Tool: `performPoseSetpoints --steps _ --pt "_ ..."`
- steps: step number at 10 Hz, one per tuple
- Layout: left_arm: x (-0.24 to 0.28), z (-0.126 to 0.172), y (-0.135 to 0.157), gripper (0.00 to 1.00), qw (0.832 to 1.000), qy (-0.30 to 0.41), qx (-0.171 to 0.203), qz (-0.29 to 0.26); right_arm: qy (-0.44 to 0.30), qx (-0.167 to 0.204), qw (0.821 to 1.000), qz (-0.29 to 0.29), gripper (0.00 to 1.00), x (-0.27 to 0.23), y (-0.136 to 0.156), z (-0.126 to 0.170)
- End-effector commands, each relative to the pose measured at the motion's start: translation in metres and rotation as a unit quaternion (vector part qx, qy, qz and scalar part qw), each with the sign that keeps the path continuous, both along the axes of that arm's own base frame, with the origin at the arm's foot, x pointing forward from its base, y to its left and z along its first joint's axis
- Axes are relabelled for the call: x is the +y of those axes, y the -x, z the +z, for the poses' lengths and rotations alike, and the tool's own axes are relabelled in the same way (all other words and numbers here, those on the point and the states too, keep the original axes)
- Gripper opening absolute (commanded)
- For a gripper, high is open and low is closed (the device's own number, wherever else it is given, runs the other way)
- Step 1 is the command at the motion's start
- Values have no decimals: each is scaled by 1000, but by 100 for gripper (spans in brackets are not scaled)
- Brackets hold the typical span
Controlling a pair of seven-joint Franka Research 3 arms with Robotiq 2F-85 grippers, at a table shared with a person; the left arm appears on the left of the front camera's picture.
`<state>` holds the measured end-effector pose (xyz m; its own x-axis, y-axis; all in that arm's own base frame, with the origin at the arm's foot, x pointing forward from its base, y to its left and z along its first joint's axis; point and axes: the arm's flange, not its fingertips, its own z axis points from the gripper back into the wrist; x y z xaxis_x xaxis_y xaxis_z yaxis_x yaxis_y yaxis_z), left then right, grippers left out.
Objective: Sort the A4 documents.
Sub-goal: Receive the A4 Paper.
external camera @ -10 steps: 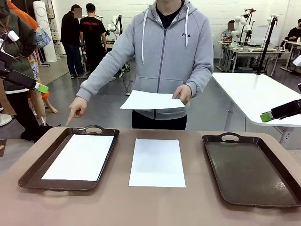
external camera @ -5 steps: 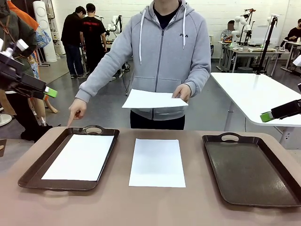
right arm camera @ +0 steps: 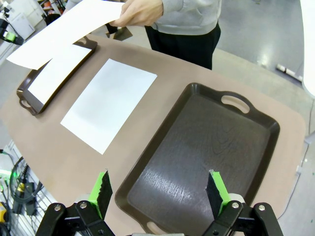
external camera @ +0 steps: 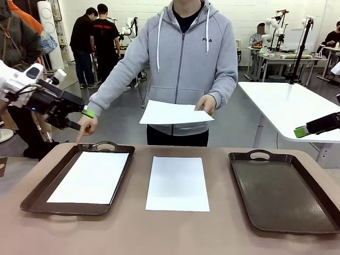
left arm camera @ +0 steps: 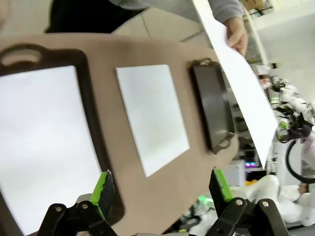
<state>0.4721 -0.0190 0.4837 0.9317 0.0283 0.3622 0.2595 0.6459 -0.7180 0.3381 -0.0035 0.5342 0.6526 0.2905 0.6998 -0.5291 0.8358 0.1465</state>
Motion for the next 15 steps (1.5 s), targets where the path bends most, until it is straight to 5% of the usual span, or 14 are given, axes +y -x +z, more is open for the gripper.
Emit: performPoseSetpoints --steps 1,3,7,15 --pt "-14 -11 -27 100 994 84 64 1 -11 3 1000 5 100 0 -1 -2" --pt "-34 -24 -44 100 983 152 104 -11 -11 3 1000 5 100 0 -1 -2" --pt "-71 -31 -71 100 960 256 102 -49 -11 3 1000 5 100 0 -1 -2" --pt "-149 -50 -117 100 933 288 185 -106 -11 3 1000 5 100 0 -1 -2"
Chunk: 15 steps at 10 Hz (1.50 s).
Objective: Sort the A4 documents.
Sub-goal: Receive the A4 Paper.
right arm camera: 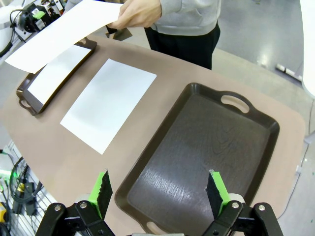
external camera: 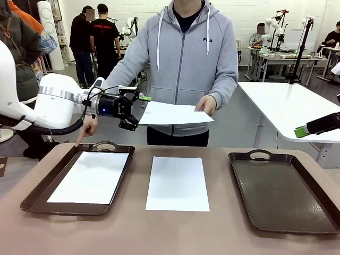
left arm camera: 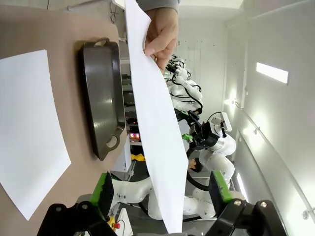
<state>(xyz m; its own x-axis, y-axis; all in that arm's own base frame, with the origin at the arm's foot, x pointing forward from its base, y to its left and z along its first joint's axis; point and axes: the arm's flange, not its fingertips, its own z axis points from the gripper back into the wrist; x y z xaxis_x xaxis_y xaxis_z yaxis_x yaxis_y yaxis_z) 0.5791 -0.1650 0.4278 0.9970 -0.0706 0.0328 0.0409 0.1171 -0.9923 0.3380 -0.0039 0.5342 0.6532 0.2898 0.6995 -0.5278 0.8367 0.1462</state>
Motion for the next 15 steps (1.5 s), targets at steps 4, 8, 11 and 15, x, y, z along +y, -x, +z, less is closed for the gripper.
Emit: performPoseSetpoints --steps 4,8,11,15 --pt "-14 -2 -14 100 997 41 63 -19 -11 3 1000 6 100 0 -2 -2" --pt "-16 -8 -11 80 997 40 72 -4 -11 3 1000 6 100 0 -2 -2" --pt "-17 -10 -12 45 996 31 79 -14 -11 3 1000 6 100 0 -2 -2" --pt "-18 -10 -13 5 997 22 74 -2 -11 3 1000 6 100 0 -2 -2"
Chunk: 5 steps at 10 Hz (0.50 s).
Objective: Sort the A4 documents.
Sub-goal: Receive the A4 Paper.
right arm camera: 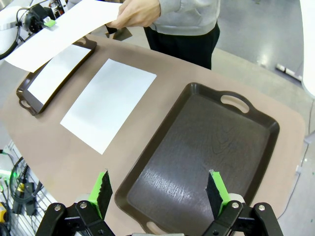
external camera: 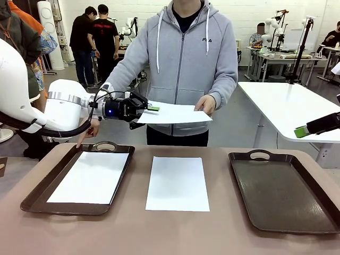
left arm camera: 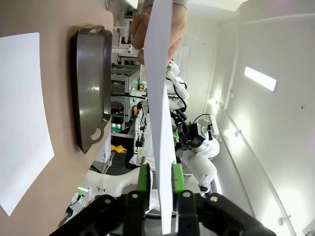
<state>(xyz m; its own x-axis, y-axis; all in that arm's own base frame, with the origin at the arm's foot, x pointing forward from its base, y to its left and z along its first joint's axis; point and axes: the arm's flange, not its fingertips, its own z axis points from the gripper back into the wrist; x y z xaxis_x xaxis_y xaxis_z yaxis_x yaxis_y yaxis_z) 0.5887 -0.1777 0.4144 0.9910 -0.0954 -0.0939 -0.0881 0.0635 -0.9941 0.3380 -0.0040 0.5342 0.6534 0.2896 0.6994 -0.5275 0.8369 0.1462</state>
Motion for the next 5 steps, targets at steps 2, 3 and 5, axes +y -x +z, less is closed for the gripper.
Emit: performPoseSetpoints --steps 2,3,5 --pt "-5 4 -4 0 1000 -7 7 13 -11 3 1000 6 100 0 -2 -2" --pt "-5 4 -3 0 1000 -9 6 15 -11 3 1000 6 100 0 -2 -2" --pt "-4 6 -4 0 1000 -16 -2 21 -11 3 1000 6 100 0 -2 -2"
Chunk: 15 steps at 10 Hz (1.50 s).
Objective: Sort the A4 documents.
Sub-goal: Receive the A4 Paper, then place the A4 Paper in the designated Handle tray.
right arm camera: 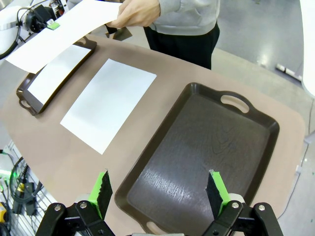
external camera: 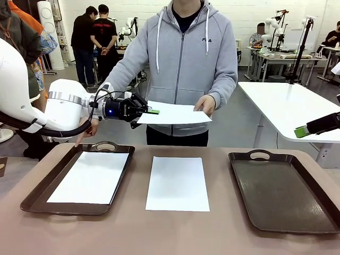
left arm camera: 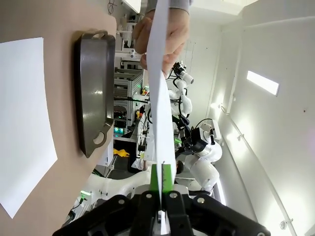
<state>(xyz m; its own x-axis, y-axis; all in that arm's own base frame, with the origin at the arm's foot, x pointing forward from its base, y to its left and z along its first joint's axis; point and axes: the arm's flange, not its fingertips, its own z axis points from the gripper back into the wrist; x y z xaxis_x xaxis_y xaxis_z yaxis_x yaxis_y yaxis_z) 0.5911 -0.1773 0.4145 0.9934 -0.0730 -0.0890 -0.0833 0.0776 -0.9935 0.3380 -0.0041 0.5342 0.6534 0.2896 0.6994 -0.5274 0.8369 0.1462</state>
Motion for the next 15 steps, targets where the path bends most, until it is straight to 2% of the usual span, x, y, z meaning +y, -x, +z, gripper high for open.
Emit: performPoseSetpoints --steps 1,3,4,5,15 --pt "-4 6 -1 0 1000 -9 -1 12 -11 3 1000 6 100 0 -2 -2" --pt "-2 6 0 0 1000 -4 -13 2 -11 3 1000 6 100 0 -2 -2" --pt "4 14 4 0 999 -15 -48 -5 -11 3 1000 6 100 0 -2 -2" --pt "1 2 -1 0 1000 -4 -4 5 -11 3 1000 6 100 0 -2 -2" --pt "1 2 -1 0 1000 -4 -4 5 -11 3 1000 6 100 0 -2 -2"
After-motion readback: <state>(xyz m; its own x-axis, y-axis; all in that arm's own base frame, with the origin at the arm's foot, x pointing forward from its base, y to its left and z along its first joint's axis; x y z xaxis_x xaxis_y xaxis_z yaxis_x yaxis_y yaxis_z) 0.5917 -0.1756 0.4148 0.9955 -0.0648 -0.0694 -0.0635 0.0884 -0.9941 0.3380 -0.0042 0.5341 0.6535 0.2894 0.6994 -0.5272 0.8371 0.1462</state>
